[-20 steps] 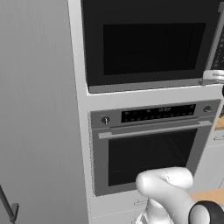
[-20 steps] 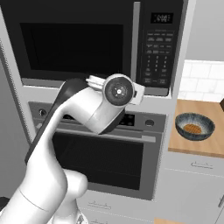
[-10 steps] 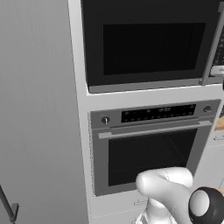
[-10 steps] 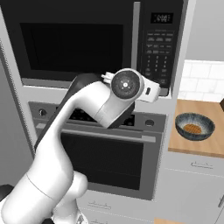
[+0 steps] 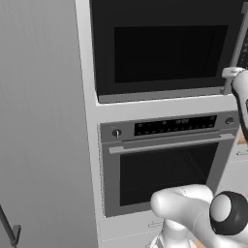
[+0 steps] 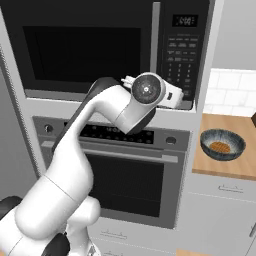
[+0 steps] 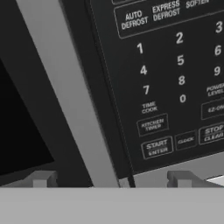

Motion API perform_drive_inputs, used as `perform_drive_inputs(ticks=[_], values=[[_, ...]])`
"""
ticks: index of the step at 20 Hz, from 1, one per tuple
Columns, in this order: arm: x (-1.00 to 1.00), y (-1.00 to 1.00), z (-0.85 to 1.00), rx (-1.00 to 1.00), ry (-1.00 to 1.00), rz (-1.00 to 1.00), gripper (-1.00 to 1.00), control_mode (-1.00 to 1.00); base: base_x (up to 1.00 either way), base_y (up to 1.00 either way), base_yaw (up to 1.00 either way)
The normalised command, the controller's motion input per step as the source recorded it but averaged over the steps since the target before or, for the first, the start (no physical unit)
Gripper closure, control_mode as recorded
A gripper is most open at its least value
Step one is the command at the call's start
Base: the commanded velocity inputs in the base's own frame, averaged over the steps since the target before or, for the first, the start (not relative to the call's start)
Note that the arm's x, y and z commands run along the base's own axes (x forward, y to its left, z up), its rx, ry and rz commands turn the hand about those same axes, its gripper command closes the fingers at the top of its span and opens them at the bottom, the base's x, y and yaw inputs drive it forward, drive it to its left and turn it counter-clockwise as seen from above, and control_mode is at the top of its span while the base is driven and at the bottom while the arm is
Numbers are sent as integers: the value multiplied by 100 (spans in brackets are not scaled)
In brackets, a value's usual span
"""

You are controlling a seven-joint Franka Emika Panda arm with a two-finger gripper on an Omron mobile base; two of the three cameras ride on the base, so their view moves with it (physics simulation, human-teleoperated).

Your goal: Open the microwave, place the bowl with waffle inside the microwave, then close the microwave door and turn it on.

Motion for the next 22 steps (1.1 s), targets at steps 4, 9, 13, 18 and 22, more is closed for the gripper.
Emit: perform_drive_inputs(ticks=[4,9,13,18,22], values=[[49,-12,0,0,0,0,-100,-100,0,0,0],[51,-24,0,2,0,4,-100,-100,0,0,0],[47,-36,0,5,0,7,-100,-100,0,0,0],[38,-19,-17,2,-7,7,-100,-100,0,0,0],[4,0,-73,0,-42,3,-100,-100,0,0,0]])
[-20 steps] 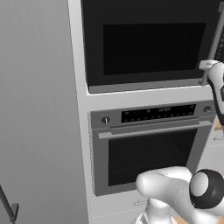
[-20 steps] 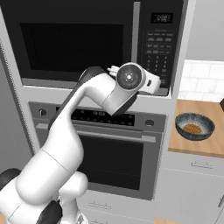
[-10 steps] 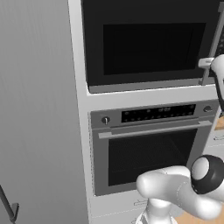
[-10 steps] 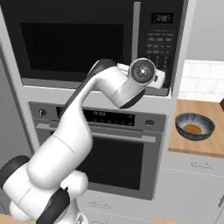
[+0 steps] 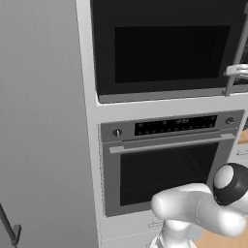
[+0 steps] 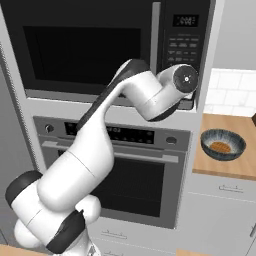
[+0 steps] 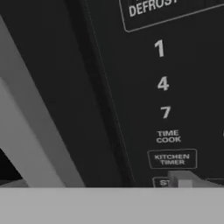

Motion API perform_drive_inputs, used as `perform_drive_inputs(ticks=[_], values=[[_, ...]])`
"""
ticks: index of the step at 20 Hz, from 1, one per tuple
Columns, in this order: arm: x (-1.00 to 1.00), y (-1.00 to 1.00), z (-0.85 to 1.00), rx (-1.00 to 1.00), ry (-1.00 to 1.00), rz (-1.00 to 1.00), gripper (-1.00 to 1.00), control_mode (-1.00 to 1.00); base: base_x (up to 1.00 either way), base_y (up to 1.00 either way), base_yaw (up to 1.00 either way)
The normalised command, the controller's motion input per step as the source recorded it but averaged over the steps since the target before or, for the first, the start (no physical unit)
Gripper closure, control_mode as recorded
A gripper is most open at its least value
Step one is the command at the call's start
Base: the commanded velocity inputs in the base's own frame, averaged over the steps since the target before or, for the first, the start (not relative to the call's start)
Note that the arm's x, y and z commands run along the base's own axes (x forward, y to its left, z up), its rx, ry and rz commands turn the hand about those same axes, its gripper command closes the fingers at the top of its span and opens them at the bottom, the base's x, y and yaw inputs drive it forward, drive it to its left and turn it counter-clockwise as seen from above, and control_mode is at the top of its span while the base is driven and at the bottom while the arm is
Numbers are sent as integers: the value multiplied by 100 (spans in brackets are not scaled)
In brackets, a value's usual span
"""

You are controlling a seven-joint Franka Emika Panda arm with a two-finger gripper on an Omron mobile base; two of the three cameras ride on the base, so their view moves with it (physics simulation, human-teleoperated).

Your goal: Open the microwave, place the bowl with waffle inside the microwave, then close the microwave door and turn it on.

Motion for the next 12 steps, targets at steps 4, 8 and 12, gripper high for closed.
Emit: perform_drive_inputs(ticks=[4,8,12], values=[[2,0,-84,0,-63,0,-100,-100,0,0,0],[16,0,-36,0,-34,0,-100,-100,0,0,0],[-1,0,32,0,1,0,-100,-100,0,0,0]])
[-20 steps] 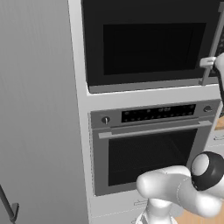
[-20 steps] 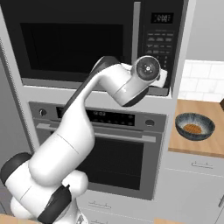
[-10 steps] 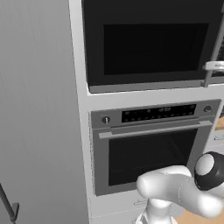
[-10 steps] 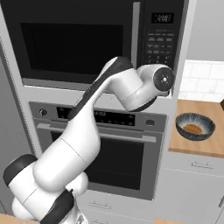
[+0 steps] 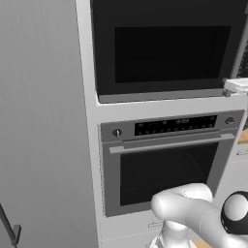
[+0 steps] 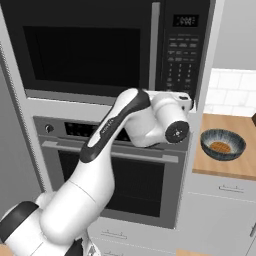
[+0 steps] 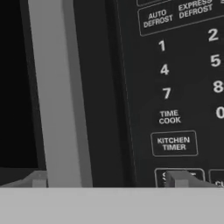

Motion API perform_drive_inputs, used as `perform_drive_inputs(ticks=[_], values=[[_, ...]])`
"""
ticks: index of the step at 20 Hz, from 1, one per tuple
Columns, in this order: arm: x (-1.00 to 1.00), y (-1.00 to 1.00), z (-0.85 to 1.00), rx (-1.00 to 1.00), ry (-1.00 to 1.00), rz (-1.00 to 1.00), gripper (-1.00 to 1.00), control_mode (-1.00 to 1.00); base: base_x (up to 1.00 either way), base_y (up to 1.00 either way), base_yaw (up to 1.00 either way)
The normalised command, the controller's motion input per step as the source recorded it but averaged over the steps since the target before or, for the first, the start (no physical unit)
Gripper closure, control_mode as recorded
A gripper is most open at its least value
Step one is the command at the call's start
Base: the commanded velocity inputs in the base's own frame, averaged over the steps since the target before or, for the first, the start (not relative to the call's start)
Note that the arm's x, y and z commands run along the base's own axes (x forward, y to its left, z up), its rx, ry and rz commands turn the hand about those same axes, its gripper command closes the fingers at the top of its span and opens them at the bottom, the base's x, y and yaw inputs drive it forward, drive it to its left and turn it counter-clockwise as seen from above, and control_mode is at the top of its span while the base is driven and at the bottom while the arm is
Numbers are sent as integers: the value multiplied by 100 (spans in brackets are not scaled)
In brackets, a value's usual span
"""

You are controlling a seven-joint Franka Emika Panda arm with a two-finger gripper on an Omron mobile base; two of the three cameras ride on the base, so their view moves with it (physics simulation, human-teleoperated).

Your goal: Open the microwave, place the bowl with waffle inside the microwave, then close the microwave door and turn it on.

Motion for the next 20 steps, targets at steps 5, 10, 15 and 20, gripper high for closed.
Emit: perform_drive_inputs(ticks=[5,10,15,20], values=[[6,2,45,0,2,0,-100,-100,0,0,0],[40,18,6,-1,6,0,100,-100,0,0,0],[5,1,2,0,0,0,100,-100,0,0,0],[-100,0,36,-2,0,0,100,-100,0,0,0]])
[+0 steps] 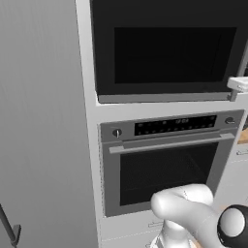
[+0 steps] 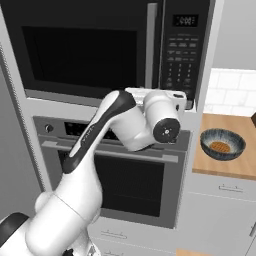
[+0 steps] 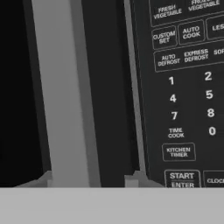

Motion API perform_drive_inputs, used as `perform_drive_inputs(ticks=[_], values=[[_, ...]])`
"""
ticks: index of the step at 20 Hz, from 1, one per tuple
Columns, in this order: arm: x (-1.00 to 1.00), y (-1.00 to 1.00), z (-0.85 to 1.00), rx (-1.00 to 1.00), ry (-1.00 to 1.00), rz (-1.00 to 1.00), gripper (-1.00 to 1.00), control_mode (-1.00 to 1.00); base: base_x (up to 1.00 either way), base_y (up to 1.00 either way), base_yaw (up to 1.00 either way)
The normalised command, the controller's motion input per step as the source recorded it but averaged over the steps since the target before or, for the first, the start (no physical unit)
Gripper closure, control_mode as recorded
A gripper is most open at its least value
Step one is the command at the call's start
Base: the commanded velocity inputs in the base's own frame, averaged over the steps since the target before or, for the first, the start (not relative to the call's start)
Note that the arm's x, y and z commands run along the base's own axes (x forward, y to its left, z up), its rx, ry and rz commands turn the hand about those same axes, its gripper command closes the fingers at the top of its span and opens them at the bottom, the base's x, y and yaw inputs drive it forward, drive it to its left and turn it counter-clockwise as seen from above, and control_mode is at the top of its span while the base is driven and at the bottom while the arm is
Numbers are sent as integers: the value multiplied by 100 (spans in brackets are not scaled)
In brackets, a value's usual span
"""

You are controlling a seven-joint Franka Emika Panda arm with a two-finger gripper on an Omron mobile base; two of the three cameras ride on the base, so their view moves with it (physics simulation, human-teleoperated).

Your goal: Open the microwave, place the bowl with waffle inside the microwave, then close the microwave door and turn it on.

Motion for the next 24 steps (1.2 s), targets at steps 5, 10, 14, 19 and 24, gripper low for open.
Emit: perform_drive_inputs(ticks=[5,10,14,19,24], values=[[-100,0,51,-3,0,0,100,-100,0,0,0],[-100,0,54,-2,0,0,100,-100,0,0,0],[-100,0,46,-1,2,0,100,-100,0,0,0],[-100,0,45,-2,4,0,100,-100,0,0,0],[-100,0,42,-3,5,0,100,-100,0,0,0]])
